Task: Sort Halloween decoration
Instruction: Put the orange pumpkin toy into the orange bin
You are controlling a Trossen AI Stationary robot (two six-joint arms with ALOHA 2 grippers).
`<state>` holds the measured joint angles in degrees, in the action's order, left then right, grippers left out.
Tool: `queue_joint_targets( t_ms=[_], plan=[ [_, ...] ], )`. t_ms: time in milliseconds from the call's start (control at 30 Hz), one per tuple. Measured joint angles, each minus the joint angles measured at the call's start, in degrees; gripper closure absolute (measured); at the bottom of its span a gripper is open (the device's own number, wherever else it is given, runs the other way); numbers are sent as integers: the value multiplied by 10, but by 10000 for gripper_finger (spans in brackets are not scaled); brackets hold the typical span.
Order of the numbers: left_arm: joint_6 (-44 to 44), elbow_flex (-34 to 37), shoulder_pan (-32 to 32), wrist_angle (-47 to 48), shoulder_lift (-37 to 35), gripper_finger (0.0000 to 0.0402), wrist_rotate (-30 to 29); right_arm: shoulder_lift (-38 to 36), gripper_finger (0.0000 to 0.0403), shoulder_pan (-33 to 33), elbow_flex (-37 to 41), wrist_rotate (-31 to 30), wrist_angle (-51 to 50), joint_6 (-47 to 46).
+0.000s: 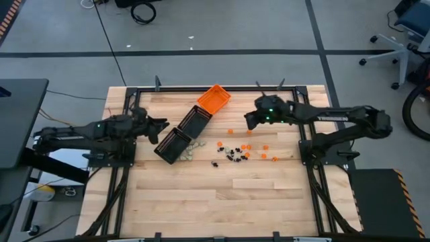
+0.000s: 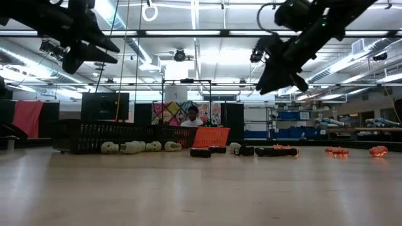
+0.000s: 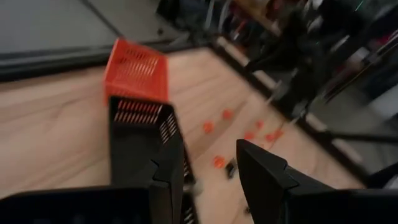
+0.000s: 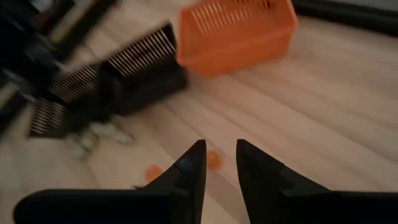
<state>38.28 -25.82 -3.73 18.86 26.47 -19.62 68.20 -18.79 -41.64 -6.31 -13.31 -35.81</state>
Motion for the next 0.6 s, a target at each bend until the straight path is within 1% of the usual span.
queue_joint_targets(
  t_ms=[133, 333, 433, 600],
  plan=[
    [-1, -6, 2, -2, 23, 276, 4, 45, 310, 0, -33, -1, -73, -9],
    [-19, -6, 2, -27, 47, 276, 78, 111, 310, 13, -102, -25, -207, 0],
    [-20, -6, 2, -28, 58, 276, 90, 145, 310, 20, -128, -24, -236, 22],
    [-27, -6, 2, -23, 83, 276, 90, 198, 309, 13, -139, 22, -237, 43]
  ],
)
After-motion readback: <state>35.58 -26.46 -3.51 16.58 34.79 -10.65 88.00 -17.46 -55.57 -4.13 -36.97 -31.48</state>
